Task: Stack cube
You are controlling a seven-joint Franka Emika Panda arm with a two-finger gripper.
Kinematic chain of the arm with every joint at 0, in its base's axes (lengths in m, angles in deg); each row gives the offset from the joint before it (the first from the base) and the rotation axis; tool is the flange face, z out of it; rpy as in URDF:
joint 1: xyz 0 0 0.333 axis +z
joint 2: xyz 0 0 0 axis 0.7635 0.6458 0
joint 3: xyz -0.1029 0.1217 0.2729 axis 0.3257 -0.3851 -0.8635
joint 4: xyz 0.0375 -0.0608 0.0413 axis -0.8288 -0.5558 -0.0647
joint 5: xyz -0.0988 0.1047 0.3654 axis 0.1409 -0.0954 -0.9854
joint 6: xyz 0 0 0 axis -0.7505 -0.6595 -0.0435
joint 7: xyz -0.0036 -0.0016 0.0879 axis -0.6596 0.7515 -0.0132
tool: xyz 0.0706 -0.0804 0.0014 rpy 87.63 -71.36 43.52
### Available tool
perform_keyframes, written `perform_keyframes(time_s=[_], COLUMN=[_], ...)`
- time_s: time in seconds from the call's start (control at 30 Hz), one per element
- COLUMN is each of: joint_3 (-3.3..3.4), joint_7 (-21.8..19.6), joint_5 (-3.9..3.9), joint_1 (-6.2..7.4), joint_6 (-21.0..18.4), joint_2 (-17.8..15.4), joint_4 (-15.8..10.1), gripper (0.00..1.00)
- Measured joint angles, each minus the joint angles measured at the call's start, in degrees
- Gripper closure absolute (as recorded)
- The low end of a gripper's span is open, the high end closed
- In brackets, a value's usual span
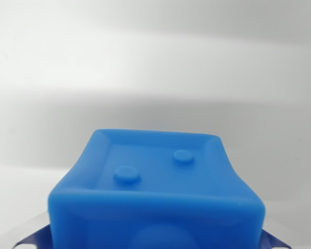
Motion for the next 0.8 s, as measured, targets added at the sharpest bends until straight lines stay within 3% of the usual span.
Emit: perform_keyframes(time_s=[0.8], joint_3=[-0.08], joint_7=[0.0], joint_5=[-0.02], joint_1=[-0.02], joint_6=[-6.2], joint_2=[-7.8], joint_4=[-1.4], gripper=[1.00])
